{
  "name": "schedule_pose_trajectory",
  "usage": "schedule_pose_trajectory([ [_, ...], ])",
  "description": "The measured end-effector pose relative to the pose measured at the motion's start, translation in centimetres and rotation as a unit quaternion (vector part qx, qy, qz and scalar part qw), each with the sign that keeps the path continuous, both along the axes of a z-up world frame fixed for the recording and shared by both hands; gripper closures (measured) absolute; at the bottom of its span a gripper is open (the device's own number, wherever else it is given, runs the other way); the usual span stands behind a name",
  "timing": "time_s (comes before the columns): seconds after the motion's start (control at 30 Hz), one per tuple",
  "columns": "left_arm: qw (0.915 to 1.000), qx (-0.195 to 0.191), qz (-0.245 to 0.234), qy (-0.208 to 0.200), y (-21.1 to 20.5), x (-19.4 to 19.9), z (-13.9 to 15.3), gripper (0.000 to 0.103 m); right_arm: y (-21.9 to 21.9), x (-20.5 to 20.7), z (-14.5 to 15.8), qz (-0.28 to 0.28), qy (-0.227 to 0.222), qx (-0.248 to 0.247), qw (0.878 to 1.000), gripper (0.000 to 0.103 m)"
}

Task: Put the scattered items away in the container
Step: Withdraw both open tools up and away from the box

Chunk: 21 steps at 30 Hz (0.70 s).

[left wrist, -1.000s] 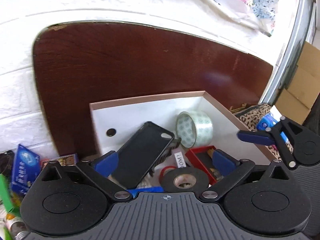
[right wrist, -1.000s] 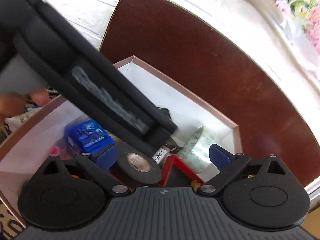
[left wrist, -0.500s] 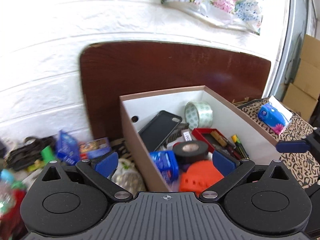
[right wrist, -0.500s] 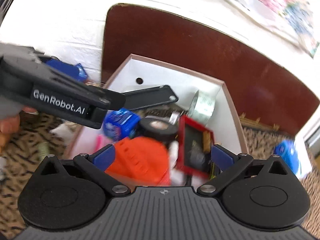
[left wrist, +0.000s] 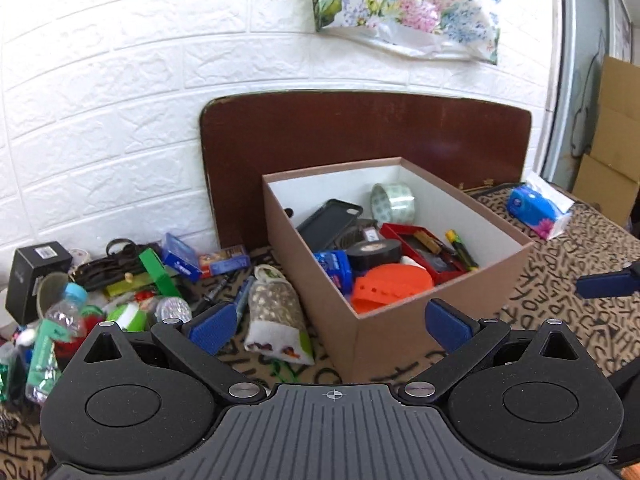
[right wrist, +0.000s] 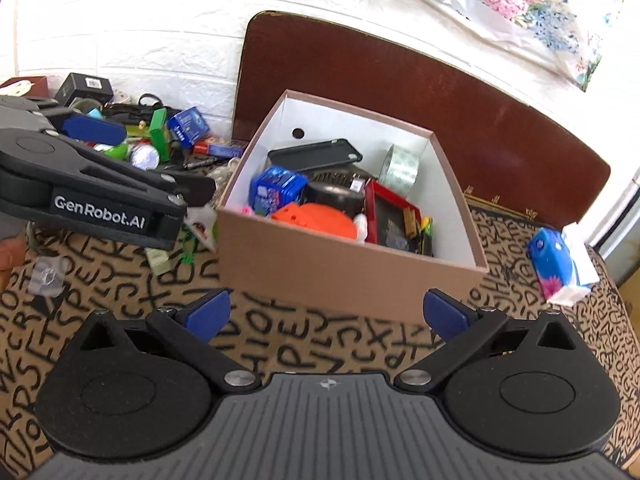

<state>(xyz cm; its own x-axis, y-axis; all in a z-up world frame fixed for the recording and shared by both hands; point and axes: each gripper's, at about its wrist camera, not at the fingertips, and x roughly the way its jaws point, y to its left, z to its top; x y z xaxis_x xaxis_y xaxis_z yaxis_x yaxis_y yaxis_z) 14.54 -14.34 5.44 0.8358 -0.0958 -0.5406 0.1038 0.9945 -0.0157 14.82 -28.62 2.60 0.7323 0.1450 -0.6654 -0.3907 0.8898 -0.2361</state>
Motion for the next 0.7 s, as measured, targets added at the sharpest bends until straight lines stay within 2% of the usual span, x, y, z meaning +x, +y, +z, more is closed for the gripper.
schedule_pose_trajectory([
  [0.4, 0.9993, -0.027, -0.021, 0.015, -0.2, -1.5, 0.0, 0.000, 0.0, -1.7, -1.6, -0.019, 0.017, -0.013, 1.000, 0.001],
  [0.6, 0.9995, -0.003, -0.033, -0.003, -1.2, -1.9, -0.2, 0.000, -0.4, -1.3, -2.2, -0.028, 0.029, -0.005, 0.999, 0.001],
  [0.7, 0.9993, -0.005, -0.037, 0.001, -1.4, -1.9, -0.2, 0.000, -0.5, -1.2, -2.5, -0.032, 0.033, -0.007, 0.999, 0.001],
])
